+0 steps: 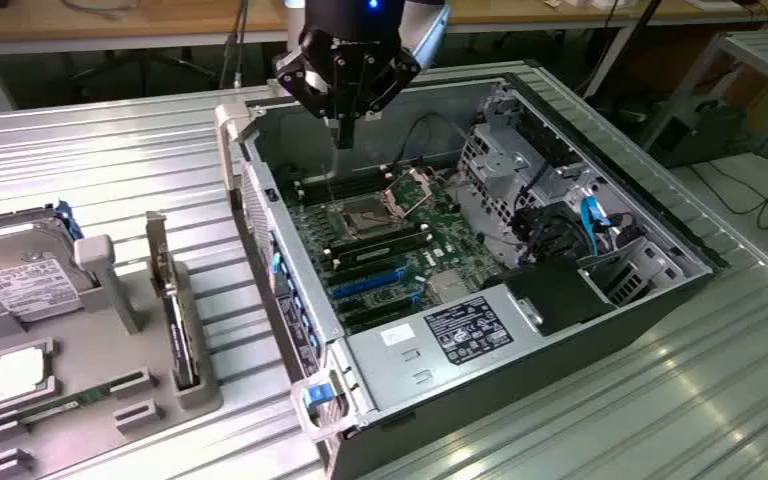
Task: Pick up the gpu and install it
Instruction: 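Reach for the gpu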
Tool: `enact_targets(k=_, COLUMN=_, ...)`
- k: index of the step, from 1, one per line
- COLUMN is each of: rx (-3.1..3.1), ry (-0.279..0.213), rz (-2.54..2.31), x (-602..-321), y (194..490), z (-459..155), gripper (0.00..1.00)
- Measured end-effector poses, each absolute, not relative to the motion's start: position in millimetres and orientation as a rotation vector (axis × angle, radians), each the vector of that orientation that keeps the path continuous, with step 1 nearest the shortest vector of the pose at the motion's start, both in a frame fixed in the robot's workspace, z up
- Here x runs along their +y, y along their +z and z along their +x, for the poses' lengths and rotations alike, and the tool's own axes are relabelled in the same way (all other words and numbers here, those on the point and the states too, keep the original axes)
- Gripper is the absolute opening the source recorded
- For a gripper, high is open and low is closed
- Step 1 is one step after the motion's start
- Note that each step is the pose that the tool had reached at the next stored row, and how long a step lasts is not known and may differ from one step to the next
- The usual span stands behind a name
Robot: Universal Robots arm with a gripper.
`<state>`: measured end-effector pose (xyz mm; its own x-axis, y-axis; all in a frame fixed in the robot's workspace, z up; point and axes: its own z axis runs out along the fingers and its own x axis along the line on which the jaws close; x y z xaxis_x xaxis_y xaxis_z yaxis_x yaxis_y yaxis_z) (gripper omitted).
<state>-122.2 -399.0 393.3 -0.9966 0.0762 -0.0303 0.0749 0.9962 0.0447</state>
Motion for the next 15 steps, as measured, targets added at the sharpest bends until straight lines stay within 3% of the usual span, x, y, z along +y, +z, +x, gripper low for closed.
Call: enact_targets(k=15, rx=3.107, ry=0.068, rz=0.117, x=-403.1, y=393.3, z=-161.7, gripper=0.11)
